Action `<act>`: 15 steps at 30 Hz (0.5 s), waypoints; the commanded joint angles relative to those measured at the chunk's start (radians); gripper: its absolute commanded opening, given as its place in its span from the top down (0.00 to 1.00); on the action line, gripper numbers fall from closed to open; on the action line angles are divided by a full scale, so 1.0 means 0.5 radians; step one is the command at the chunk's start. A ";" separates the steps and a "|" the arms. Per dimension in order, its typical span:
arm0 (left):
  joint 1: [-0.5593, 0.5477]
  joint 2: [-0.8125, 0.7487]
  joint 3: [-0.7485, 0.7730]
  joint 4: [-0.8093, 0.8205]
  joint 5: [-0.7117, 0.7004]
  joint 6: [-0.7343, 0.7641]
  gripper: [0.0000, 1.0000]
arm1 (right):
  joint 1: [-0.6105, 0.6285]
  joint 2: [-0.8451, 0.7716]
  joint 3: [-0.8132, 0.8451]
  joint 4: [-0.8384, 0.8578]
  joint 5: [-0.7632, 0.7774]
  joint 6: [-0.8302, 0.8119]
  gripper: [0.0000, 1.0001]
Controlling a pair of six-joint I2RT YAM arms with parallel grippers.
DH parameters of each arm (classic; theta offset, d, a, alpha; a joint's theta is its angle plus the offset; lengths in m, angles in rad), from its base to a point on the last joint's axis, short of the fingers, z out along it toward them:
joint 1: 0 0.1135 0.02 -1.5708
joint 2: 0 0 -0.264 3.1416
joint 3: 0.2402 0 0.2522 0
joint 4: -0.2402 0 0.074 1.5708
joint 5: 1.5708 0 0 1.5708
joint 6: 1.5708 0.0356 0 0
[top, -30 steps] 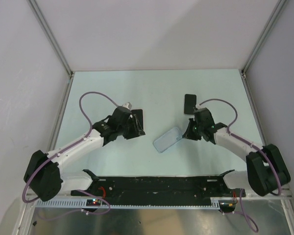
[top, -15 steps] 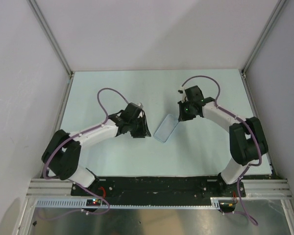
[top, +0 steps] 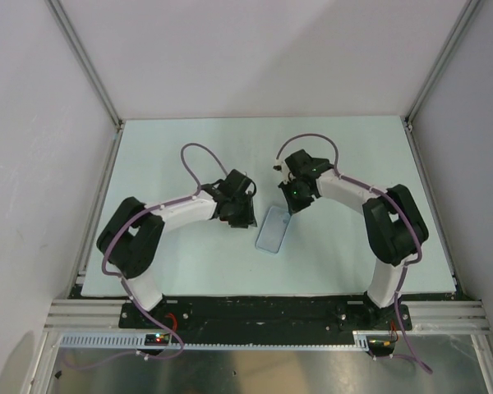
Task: Put the phone into the phone case
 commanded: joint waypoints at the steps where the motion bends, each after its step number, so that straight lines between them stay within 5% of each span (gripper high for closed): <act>1: -0.038 0.078 0.100 0.006 -0.075 0.021 0.64 | 0.017 0.075 0.136 0.012 0.136 -0.032 0.88; 6: -0.083 0.104 0.070 0.007 -0.090 -0.010 0.66 | 0.005 0.202 0.298 -0.012 0.383 0.053 0.79; 15: -0.207 0.135 0.055 0.011 -0.099 -0.036 0.67 | -0.095 0.084 0.379 -0.047 0.622 0.380 0.28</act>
